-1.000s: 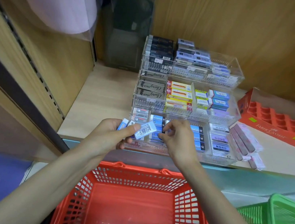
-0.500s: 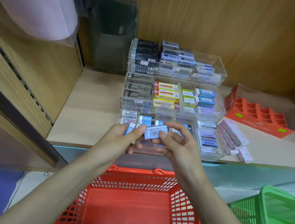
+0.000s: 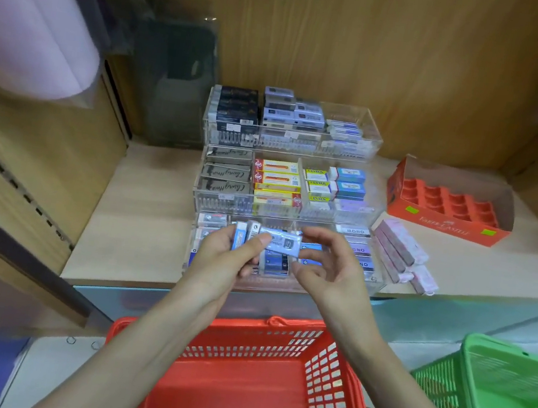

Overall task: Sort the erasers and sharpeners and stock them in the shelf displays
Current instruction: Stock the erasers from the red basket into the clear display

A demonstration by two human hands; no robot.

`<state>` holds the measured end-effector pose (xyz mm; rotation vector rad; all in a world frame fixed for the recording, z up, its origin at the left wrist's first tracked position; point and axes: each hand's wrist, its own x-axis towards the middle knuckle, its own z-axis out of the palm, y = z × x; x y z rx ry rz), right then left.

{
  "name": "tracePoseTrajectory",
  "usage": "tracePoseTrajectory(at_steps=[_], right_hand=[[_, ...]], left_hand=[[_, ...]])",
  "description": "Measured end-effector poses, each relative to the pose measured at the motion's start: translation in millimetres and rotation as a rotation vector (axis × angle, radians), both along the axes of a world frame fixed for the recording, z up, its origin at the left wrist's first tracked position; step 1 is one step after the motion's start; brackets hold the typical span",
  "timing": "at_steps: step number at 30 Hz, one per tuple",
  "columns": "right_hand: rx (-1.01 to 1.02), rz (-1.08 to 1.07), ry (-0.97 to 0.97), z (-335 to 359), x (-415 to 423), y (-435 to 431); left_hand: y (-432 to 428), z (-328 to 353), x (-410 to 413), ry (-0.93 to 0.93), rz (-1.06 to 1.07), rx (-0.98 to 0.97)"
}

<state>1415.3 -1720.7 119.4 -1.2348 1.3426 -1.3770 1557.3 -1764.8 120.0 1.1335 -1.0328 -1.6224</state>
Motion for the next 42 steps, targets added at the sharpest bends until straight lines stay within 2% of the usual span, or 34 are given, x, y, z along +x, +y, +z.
tracePoseTrajectory(at_steps=[4, 6, 14, 18, 25, 31, 33, 36, 38, 42], right_hand=[[-0.199, -0.003, 0.561, 2.7, -5.8, -10.4], [-0.239, 0.043, 0.654, 6.7, -9.9, -20.6], [-0.398, 0.026, 0.708, 40.9, -23.2, -84.1], [-0.313, -0.009, 0.638, 48.3, -35.9, -132.8], [-0.268, -0.141, 0.727, 44.1, -37.0, -212.5], [-0.239, -0.274, 1.029, 40.0, -24.2, -229.3], [-0.184, -0.288, 1.052, 40.7, -21.4, -229.5], [-0.145, -0.290, 1.016, 45.9, -16.9, -219.2], [-0.177, -0.246, 0.938, 50.4, -14.7, -199.8], [-0.209, 0.068, 0.701, 54.2, -9.0, -138.0]], left_hand=[[-0.8, 5.2, 2.3, -0.024, 0.023, -0.036], [-6.6, 9.6, 5.7, -0.064, 0.004, -0.065], [-71.2, 47.0, -5.7, -0.082, 0.016, -0.147], [-107.7, 63.1, -8.8, -0.149, 0.079, -0.166], [-129.1, 69.6, -5.4, -0.177, 0.104, -0.214], [-128.1, 66.3, 0.9, -0.143, 0.008, -0.220], [-127.2, 65.2, 3.1, -0.116, -0.020, -0.190], [-126.5, 61.6, 2.9, -0.047, 0.040, -0.084], [-119.5, 60.2, 4.3, -0.081, 0.044, -0.075], [-88.1, 49.3, 12.2, -0.236, -0.125, -0.216]])
